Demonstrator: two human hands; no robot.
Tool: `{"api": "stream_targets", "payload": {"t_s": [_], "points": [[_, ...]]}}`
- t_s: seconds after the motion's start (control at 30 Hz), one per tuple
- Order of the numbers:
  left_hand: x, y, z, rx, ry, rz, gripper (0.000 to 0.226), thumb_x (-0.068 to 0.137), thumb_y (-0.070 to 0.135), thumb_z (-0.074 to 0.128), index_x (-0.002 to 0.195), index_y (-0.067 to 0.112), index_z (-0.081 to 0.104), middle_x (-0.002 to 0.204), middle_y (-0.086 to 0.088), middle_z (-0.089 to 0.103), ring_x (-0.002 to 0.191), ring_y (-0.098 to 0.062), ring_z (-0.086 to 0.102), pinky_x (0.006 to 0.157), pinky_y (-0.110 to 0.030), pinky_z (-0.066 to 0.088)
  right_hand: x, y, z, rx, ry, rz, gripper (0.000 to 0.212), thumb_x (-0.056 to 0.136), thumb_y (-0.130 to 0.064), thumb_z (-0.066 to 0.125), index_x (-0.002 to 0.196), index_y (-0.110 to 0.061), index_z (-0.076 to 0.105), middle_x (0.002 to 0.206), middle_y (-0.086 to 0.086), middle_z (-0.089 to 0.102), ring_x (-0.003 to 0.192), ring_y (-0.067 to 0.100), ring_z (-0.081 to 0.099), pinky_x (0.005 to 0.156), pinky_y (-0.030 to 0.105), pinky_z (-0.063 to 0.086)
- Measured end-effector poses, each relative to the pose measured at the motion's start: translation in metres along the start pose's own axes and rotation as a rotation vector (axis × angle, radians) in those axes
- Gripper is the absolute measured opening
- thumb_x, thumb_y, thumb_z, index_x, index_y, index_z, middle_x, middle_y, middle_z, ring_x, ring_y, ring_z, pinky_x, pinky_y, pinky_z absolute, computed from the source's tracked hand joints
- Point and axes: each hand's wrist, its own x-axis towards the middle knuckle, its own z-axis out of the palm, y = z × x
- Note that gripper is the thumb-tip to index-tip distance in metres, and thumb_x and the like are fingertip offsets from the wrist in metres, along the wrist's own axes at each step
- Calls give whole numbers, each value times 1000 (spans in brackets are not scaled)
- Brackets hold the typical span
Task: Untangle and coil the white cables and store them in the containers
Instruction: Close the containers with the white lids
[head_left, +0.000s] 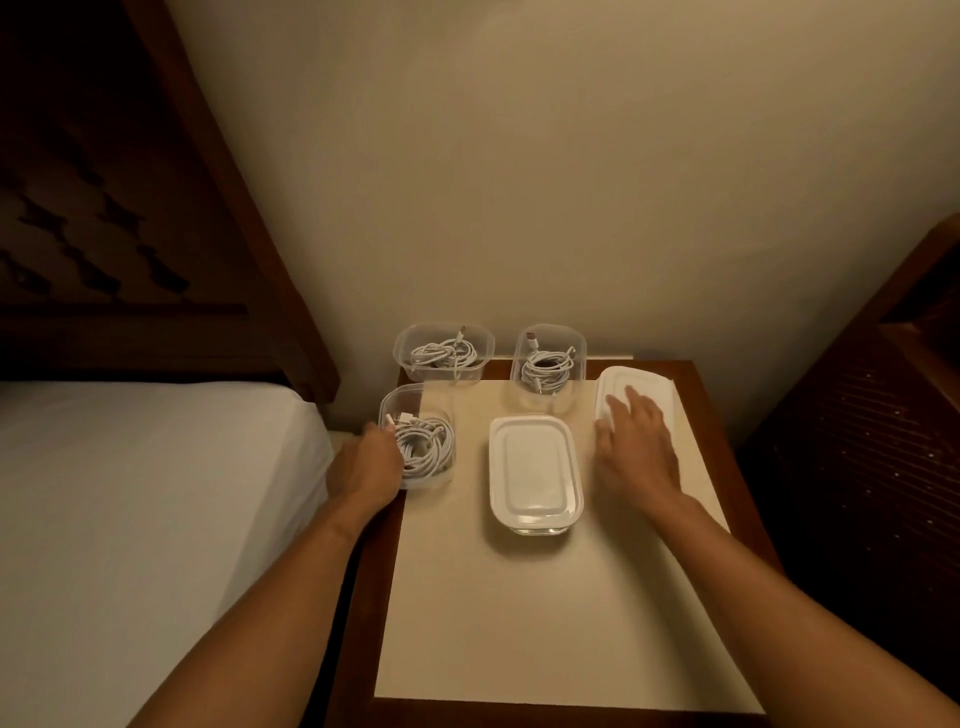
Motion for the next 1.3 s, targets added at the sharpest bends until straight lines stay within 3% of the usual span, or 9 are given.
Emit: {"api": "stream_targets", "payload": {"t_s": [0.17, 0.3, 0.43, 0.57, 0.77, 1.03, 1.3], "points": [[-36, -16, 11, -20, 25, 15, 47, 109, 48, 21, 107, 18, 57, 97, -4, 66, 79, -20, 57, 70, -36, 48, 7, 19, 1, -161, -189, 77, 65, 101, -58, 37, 156, -24, 25, 168, 8, 10, 155, 36, 2, 121, 57, 15], [-74, -23, 15, -51, 9, 29, 43, 108, 49, 23, 104, 21, 55, 92, -1, 66, 77, -18, 60, 70, -36, 52, -7, 20, 4, -176, -98, 79, 56, 95, -55, 52, 137, -18, 47, 151, 11, 43, 147, 39, 25, 109, 58, 39], [-112, -26, 21, -34, -12, 36, 42, 107, 52, 22, 104, 22, 52, 92, -2, 66, 72, -20, 56, 64, -35, 46, -27, 19, 1, -198, -95, 40, 47, 95, -49, 52, 128, -15, 53, 135, 10, 55, 142, 41, 36, 101, 53, 48], [-136, -24, 21, 5, -8, 50, 40, 108, 49, 23, 103, 21, 51, 95, -4, 68, 75, -23, 60, 66, -36, 47, -44, 20, -7, -254, -99, -14, 43, 94, -47, 48, 120, -14, 58, 115, 9, 60, 117, 34, 52, 85, 45, 54], [-152, -17, 12, 12, 10, 58, 39, 109, 45, 24, 107, 20, 54, 89, 2, 64, 65, -11, 50, 57, -31, 36, -57, 19, -13, -276, -120, -51, 33, 89, -41, 54, 98, -11, 64, 85, 4, 53, 81, 23, 53, 67, 31, 48], [-149, -9, 8, 34, -1, 49, 40, 110, 43, 25, 115, 16, 54, 104, -6, 70, 73, -15, 48, 64, -32, 36, -64, 14, -19, -383, -101, -96, 43, 88, -39, 62, 121, -14, 52, 106, 7, 67, 88, 28, 68, 72, 34, 54], [-148, -9, 11, 27, -14, 66, 42, 110, 44, 24, 117, 16, 55, 107, -7, 70, 88, -23, 65, 66, -33, 38, -63, 12, -23, -461, -79, -125, 26, 91, -32, 54, 110, -14, 53, 101, 7, 70, 85, 29, 69, 63, 30, 43]]}}
